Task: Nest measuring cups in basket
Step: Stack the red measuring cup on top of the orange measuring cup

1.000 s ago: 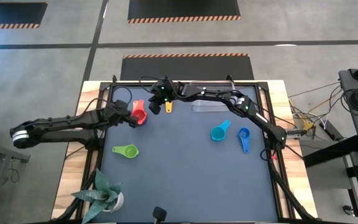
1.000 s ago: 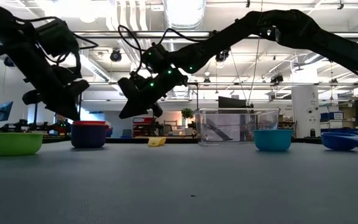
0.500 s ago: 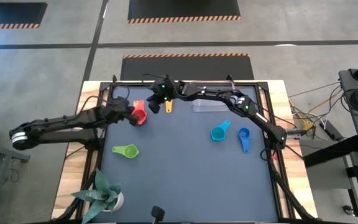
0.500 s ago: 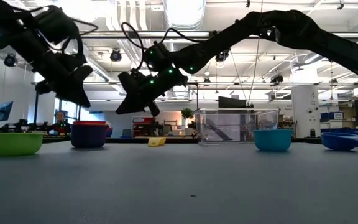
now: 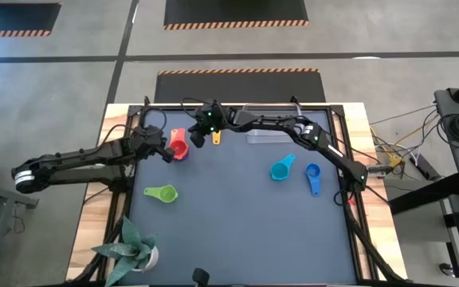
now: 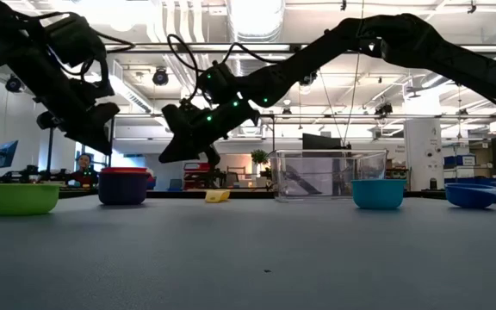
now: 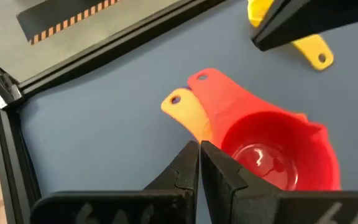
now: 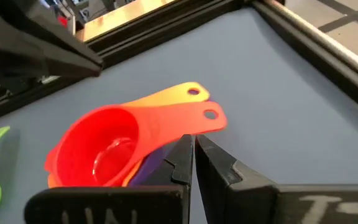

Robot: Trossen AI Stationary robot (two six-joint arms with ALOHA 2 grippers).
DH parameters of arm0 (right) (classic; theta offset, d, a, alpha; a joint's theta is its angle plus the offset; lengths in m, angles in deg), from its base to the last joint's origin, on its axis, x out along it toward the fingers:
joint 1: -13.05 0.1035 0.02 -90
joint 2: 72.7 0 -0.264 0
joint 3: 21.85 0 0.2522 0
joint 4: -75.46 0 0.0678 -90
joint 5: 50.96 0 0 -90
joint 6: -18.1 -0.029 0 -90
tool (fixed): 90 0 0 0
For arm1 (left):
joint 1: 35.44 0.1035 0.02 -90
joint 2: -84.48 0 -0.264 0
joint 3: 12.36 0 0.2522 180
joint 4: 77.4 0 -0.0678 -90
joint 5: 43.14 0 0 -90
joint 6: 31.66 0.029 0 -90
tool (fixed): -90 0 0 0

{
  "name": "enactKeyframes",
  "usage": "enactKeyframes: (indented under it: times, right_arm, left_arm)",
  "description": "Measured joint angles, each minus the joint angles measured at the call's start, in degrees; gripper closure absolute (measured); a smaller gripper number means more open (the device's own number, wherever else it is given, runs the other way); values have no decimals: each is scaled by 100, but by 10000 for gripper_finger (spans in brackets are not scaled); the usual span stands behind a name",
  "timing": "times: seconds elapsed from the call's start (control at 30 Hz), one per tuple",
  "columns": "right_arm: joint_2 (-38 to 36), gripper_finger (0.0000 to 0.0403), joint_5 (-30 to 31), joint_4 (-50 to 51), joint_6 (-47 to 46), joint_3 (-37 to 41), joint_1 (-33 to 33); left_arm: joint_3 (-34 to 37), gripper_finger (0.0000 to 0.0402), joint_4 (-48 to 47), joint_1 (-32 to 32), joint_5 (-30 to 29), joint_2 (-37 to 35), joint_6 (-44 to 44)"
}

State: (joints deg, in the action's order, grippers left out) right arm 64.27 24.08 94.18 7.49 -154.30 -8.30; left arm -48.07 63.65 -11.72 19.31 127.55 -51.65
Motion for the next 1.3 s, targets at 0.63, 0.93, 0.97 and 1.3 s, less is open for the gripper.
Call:
enactKeyframes:
  times: [0.63, 0.93, 0.97, 1.3]
  right_arm:
    - [0, 394, 361, -716, 69, 454, 125]
    - [0, 394, 466, -758, 59, 538, 132]
    - [8, 394, 466, -798, 61, 543, 144]
    - [278, 394, 390, -1057, -31, 464, 225]
  left_arm:
    - [388, 402, -110, -2, 7, 29, -385]
    - [388, 402, -92, -2, 9, 72, -409]
    - [388, 402, -92, -2, 9, 72, -411]
    - [388, 402, -48, -2, 13, 98, -471]
